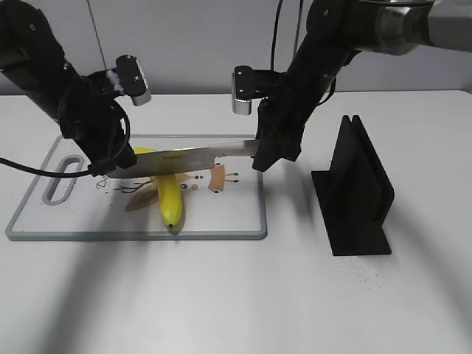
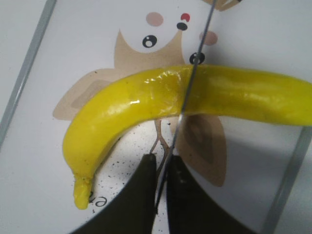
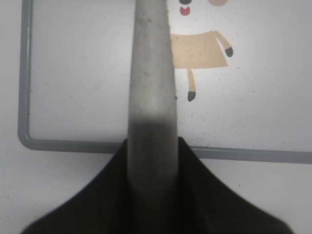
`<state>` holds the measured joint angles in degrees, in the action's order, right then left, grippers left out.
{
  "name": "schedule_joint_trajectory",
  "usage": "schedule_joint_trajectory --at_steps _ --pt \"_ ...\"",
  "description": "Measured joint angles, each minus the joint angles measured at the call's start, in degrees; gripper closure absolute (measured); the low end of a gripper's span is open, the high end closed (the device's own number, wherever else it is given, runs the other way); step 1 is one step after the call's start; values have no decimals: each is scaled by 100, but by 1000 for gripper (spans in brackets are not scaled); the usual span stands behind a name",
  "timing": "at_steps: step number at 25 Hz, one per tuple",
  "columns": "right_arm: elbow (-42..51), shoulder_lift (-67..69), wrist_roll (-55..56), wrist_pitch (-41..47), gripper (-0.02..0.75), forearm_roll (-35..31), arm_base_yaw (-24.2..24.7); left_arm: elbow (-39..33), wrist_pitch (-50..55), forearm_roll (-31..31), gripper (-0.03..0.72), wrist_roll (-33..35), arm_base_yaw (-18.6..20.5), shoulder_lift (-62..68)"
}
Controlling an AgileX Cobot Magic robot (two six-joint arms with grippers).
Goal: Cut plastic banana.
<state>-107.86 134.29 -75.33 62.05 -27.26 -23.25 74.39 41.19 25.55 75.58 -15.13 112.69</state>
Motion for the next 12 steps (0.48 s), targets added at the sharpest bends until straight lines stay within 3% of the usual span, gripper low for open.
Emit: schedule_joint_trajectory --at_steps 12 --pt "-11 5 0 13 573 -18 5 0 0 13 666 0 0 10"
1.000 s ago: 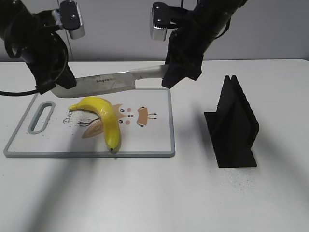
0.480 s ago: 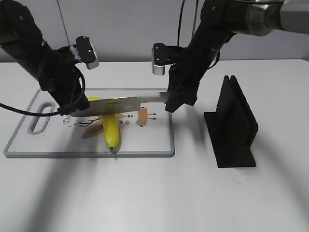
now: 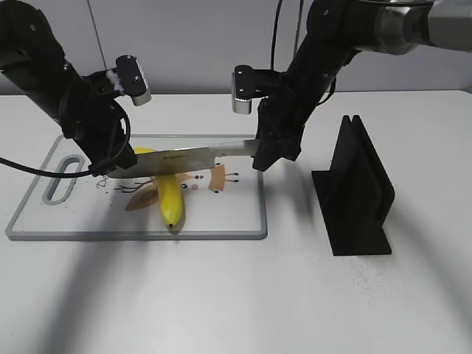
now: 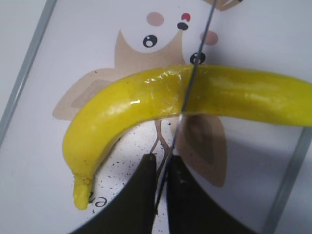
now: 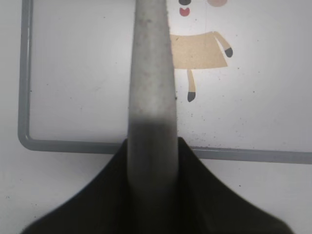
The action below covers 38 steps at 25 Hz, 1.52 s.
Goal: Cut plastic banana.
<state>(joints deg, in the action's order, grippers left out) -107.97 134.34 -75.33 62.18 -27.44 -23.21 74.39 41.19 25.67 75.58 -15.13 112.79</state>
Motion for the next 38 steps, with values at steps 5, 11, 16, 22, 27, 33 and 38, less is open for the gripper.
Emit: schedule_joint_trajectory --at_steps 5,11,16,22,27,33,38 --pt "0 0 0 0 573 0 0 0 0 10 666 0 0 0" --pt "0 6 0 -9 573 -6 6 10 6 32 666 6 0 38" --pt "-5 17 0 -9 573 -6 6 10 6 34 666 6 5 41" --pt "-5 11 -4 -9 573 -6 11 29 18 10 666 12 5 44" --pt "-5 -125 -4 -19 573 18 -7 15 12 -8 666 0 5 -79" --pt "0 -369 15 143 575 42 -39 -105 33 -45 666 -18 -6 -457" --pt "-6 -705 101 440 575 -14 -39 -116 191 -120 666 -18 -16 -1056"
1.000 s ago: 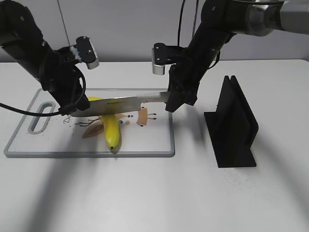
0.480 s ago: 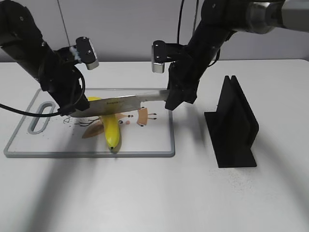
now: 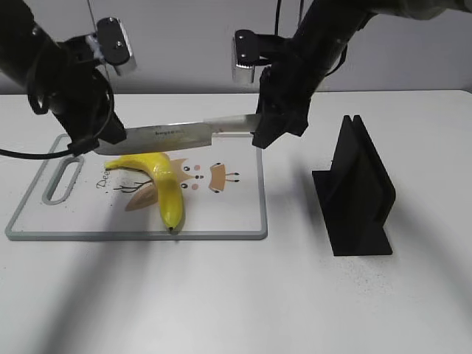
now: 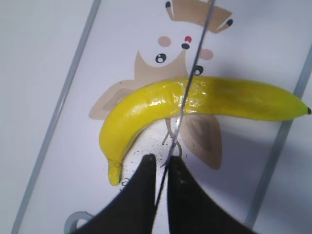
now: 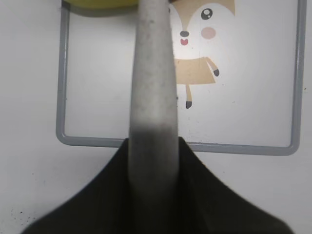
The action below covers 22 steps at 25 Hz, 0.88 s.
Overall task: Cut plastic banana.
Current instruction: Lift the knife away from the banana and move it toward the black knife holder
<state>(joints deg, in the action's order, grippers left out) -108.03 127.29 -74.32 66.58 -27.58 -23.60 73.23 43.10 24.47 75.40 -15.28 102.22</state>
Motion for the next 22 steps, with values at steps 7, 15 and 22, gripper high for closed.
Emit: schedule_joint_trajectory --at_steps 7,15,22 --pt "0 -266 33 134 575 -40 0 0 112 -11 623 -21 -9 -358" --pt "0 -287 143 276 575 -116 -18 0 -81 550 47 -471 -16 -514" --pt "6 -671 727 282 575 152 -18 0 -561 537 18 -1699 -6 -1075"
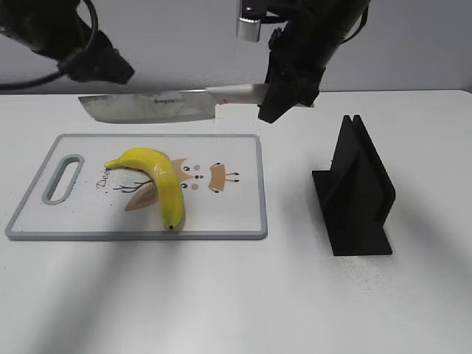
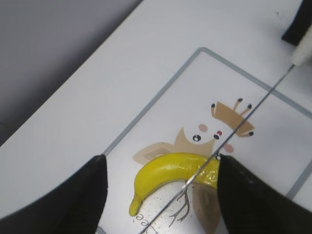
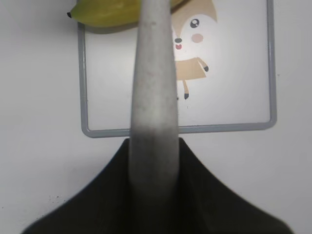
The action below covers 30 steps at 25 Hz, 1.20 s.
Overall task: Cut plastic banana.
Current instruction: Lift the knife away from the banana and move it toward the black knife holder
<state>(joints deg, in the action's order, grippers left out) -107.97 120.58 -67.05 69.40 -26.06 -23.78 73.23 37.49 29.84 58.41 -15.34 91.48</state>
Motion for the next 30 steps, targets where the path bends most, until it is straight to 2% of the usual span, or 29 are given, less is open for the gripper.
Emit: schedule_joint_trajectory --at_steps 4,8,11,13,16,21,25,30 --pt "4 -323 703 11 576 266 0 0 37 -721 19 -1591 232 -461" --pt "4 -574 1837 34 576 468 0 0 724 -1422 26 -3048 829 -750" --pt "4 -627 3170 52 576 710 0 0 1480 -1635 41 -3728 1286 -829" --pt "27 -640 3836 52 576 979 0 0 2040 -1700 48 -3972 1531 -838" --pt "169 -789 4501 56 576 1303 0 0 2918 -1933 65 -4248 1697 -838" --pt "660 -1370 5583 56 576 1513 0 -88 3186 -2242 92 -4585 1709 -961" --pt "1331 -1984 5876 56 576 1534 0 -646 3191 -2242 97 -4623 1710 -1514" --pt "2438 -2801 6036 -20 576 1540 0 -1838 3210 -2284 98 -4628 1715 -2541"
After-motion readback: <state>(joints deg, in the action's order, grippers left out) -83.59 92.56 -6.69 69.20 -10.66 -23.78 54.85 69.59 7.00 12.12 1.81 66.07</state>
